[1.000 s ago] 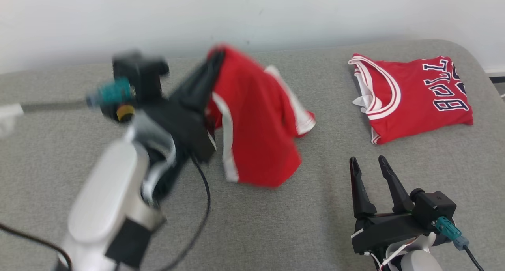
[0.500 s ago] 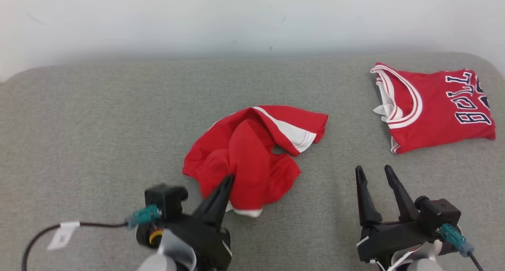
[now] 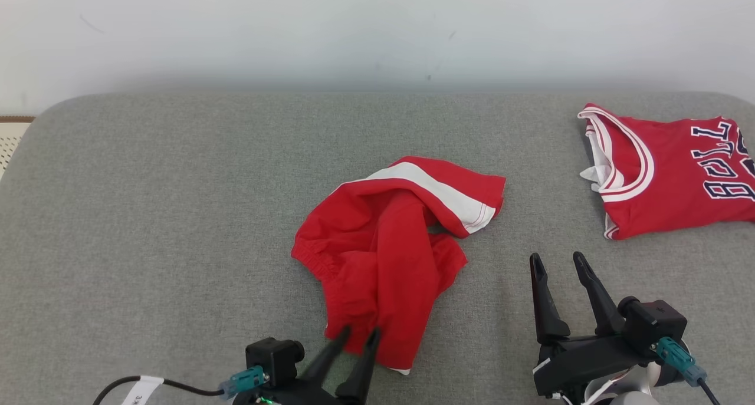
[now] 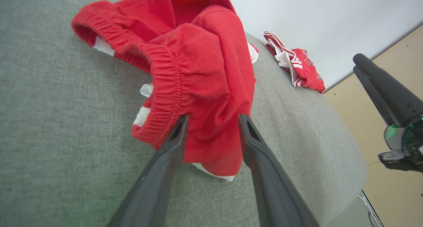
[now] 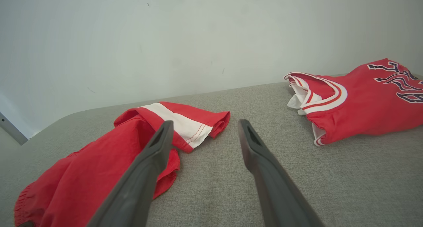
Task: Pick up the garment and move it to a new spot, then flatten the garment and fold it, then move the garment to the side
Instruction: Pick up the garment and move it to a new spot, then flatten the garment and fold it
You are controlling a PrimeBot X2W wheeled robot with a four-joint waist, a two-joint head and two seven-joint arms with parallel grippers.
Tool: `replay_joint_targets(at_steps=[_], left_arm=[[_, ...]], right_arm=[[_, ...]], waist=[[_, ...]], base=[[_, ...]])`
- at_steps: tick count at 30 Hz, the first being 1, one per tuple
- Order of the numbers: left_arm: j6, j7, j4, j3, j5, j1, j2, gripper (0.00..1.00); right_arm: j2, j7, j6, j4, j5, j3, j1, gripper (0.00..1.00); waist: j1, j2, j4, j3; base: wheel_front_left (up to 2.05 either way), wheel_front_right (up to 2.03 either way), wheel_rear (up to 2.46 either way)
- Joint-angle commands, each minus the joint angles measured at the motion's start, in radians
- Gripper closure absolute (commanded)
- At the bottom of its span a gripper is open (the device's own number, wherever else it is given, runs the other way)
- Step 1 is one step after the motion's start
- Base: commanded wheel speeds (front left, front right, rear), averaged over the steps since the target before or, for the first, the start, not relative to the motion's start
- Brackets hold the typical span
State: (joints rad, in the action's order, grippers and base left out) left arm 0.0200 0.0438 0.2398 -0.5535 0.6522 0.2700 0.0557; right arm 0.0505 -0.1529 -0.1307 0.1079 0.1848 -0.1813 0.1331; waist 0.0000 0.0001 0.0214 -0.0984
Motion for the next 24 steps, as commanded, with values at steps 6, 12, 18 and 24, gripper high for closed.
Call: replay_joint_targets(at_steps=[6, 12, 18, 24], left_arm=[[0.045, 0.059, -0.078, 0.031, -0.050, 0.006, 0.043, 0.00], [0.072, 0.037, -0.126, 0.069, -0.040, 0.000, 0.087, 0.00], [0.070, 0.011, -0.106, 0.066, -0.025, -0.014, 0.099, 0.00], [0.046, 0.000, -0.044, 0.047, -0.007, -0.021, 0.092, 0.00]], right_arm=[[0.000, -0.001, 0.000, -0.005, 0.009, -0.003, -0.023, 0.00], [0.000, 0.002, 0.000, -0.002, 0.011, -0.013, -0.024, 0.00], [0.000, 0.005, 0.000, -0.005, 0.011, -0.018, -0.017, 0.00], [0.000, 0.005, 0.000, -0.001, 0.014, -0.030, -0.010, 0.00]], waist=[[0.0000, -0.0001, -0.004, 0.013], [0.0000, -0.0001, 0.003, 0.019], [0.0000, -0.0001, 0.021, 0.014], [0.0000, -0.0001, 0.050, 0.003]], base=[[0.00, 0.00, 0.00], [0.00, 0.00, 0.00], [0.00, 0.00, 0.00], [0.00, 0.00, 0.00]])
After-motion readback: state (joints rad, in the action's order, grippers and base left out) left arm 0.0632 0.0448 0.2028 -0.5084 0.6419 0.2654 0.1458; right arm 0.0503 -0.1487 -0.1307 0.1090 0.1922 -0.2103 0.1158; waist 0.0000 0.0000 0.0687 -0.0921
